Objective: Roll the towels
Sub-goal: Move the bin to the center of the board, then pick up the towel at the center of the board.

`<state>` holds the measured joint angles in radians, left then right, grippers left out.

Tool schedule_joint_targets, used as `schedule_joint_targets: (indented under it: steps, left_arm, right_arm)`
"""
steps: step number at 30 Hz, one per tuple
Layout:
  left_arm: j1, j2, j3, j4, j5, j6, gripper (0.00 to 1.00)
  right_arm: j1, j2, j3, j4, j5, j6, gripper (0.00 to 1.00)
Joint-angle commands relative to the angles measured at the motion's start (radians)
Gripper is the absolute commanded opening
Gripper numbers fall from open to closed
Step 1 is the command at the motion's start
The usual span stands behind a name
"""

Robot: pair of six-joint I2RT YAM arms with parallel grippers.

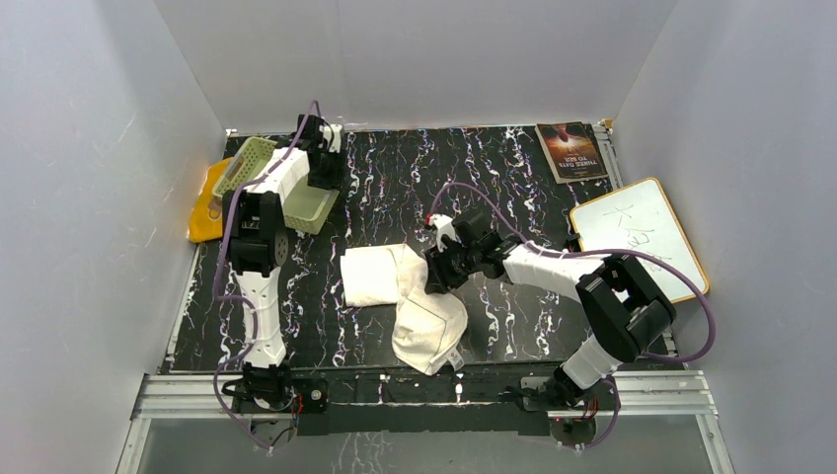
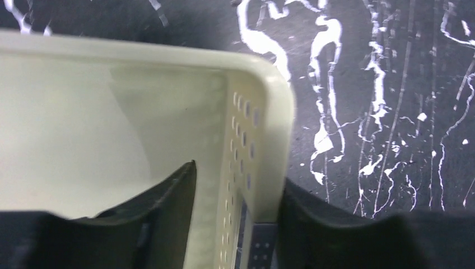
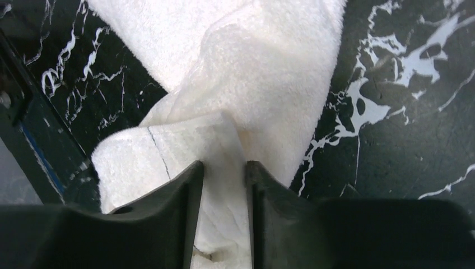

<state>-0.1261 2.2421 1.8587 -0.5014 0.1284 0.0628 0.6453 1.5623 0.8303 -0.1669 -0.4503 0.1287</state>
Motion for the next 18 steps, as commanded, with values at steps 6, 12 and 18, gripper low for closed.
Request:
schedule_joint_targets:
  steps: [6,12,18]
  left_arm:
    - [0.031,-0.292,-0.030,-0.064,-0.076,-0.090,0.60]
    - [-0.089,-0.504,-0.263,-0.066,-0.148,-0.084,0.87]
    - [-0.198,-0.577,-0.502,-0.024,-0.170,-0.237,0.86]
  right_arm:
    - [0.009,-0.010,0.111,-0.018,-0.029,-0.020,0.00]
    - [-0.083,-0.247,0.122,-0.049,0.083,0.038,0.00]
    - [-0.347,-0.358,0.065,-0.041,0.178,0.180,0.00]
